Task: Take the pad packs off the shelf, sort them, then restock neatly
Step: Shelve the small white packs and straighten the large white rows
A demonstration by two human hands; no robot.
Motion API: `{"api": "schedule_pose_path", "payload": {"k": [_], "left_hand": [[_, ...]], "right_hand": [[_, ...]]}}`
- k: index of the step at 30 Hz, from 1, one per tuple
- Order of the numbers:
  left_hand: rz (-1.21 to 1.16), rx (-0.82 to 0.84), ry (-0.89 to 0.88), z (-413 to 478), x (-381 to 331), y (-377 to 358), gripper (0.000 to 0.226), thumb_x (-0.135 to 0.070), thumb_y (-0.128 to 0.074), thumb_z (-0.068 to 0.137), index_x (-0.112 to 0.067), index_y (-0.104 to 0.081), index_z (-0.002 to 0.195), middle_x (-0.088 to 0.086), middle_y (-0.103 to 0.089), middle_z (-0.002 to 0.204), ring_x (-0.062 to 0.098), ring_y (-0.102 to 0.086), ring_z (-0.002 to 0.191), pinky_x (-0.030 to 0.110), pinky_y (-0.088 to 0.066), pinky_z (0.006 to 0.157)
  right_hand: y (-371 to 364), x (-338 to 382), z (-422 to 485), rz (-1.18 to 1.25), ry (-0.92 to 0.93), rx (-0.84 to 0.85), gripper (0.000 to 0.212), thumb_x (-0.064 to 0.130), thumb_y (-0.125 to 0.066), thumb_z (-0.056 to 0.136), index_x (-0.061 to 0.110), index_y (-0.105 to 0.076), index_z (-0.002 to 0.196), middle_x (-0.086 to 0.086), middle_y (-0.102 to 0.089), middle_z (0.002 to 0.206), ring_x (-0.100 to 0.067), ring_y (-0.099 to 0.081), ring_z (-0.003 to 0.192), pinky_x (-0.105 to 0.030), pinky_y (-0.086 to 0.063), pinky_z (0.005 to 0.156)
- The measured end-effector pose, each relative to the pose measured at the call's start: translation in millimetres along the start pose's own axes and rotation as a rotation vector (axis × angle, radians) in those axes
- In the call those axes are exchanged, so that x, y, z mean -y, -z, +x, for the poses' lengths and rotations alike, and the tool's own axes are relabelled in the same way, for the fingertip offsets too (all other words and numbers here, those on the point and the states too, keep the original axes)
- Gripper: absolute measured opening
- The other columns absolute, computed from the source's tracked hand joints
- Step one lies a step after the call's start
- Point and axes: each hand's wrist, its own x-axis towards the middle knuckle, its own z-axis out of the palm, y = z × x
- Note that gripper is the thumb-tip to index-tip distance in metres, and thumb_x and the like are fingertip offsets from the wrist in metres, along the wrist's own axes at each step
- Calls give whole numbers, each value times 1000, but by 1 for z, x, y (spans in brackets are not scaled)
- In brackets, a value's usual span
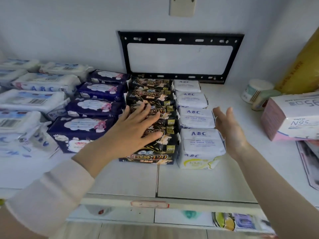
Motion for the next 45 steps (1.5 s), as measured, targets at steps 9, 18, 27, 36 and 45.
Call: {"api": "schedule_pose_path", "payload": {"k": [9, 18, 27, 36, 45], "left_hand": [[45, -52, -3, -3, 3, -6, 81, -78, 4, 74, -38, 4, 145, -3, 15, 155, 9, 17, 141, 35, 11, 115], [24, -80, -39, 0, 6, -7, 97, -82, 18, 58, -39, 4, 144, -6, 12, 155, 6, 17, 140, 33, 11, 114], [49, -110, -41, -1, 6, -11, 96, -81, 26, 58, -39, 7, 142, -6, 12, 156, 3, 20, 137, 30, 13, 112], [34, -85, -34, 0, 7, -9, 94, -84, 29, 51, -42, 13, 134, -8, 13, 155, 0, 21, 134, 29, 14, 111], [-13, -23, -48, 0, 7, 0, 96, -86, 13, 59, -41, 4, 142, -14, 11, 152, 0, 20, 135, 29, 16, 110]], "right_hand": [[-30, -7, -15, 442, -132, 282, 62, 56, -11, 95, 16, -50, 122, 0, -64, 114, -22, -56, 115, -40, -41, 97], [-40, -8, -16, 516, -127, 291, 56, 60, -12, 93, 30, -53, 117, 1, -63, 118, -21, -59, 112, -41, -45, 96], [-41, -10, -15, 434, -155, 218, 46, 56, -22, 95, 32, -61, 91, 13, -69, 90, -10, -63, 92, -34, -47, 92], [-35, -12, -8, 384, -165, 231, 27, 45, -36, 96, 36, -61, 91, 15, -73, 79, -5, -68, 78, -26, -53, 71], [-28, -12, 0, 313, -121, 234, 31, 42, -34, 98, 29, -62, 95, 10, -71, 89, -9, -66, 86, -27, -50, 77]]}}
